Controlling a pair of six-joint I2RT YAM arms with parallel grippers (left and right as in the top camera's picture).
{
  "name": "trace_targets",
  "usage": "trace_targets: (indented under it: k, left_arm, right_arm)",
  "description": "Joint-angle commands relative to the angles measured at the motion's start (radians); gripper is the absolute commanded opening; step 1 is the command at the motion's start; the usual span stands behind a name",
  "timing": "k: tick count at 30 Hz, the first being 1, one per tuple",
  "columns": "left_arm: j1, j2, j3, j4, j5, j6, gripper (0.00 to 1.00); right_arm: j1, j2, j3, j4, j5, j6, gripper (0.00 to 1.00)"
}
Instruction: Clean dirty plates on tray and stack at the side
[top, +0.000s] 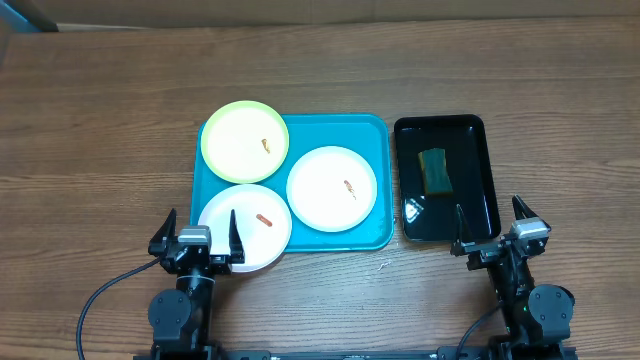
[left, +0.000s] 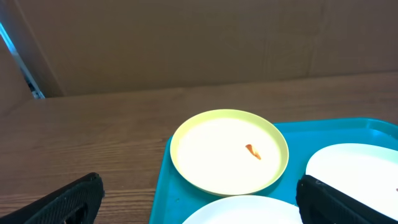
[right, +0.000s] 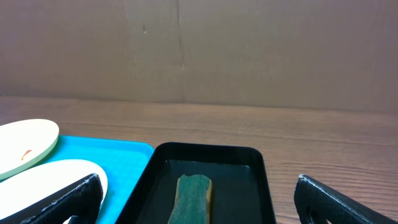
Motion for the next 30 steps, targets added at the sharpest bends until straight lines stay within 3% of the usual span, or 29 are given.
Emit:
trace_targets:
  k: [1,30]
  left_arm:
    - [-0.006,0.000,-0.003,0.000,0.001,0.016,1.00]
    - [-0.006,0.000,-0.003,0.035,-0.013,0.024,1.00]
  right_arm:
    - [0.005,-0.008,-0.011,0.005,-0.005,-0.004,1.00]
    - [0.005,-0.008,-0.011,0.005,-0.005,-0.004,1.00]
